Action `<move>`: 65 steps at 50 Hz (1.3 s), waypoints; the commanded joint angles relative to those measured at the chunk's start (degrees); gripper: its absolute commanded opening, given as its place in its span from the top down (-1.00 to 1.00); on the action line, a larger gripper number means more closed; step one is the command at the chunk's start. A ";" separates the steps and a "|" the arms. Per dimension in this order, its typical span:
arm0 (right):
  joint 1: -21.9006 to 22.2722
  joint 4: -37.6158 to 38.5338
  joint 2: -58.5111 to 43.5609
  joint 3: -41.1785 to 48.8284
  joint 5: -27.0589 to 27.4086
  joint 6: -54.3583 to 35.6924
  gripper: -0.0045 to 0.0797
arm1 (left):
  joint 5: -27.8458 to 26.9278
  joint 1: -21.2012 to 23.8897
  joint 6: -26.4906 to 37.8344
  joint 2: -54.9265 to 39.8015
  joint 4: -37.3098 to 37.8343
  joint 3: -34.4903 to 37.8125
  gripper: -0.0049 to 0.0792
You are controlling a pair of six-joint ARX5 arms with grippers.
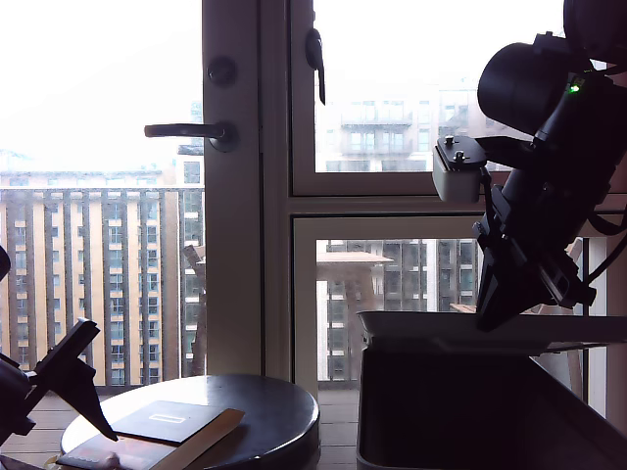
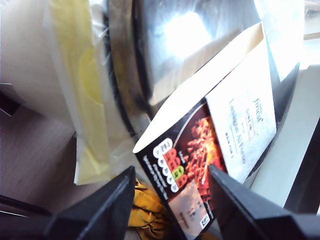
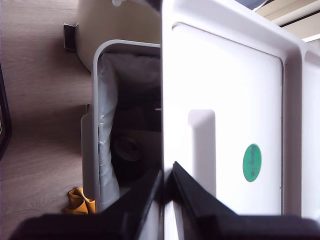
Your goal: First open the recycling bin's lid, then pick the cardboard sleeve and place it inside the bin before closing the lid
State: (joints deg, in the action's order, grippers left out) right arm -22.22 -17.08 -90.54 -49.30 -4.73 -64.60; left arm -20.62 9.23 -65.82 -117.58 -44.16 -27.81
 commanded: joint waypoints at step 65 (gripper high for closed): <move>-0.66 -4.42 1.29 -4.72 0.85 3.32 0.92 | -7.63 1.40 -0.35 -0.22 3.48 -3.32 0.94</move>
State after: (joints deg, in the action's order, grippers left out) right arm -22.22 -20.86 -90.54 -52.42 -3.60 -62.37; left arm -27.46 10.13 -66.67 -117.58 -40.34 -31.48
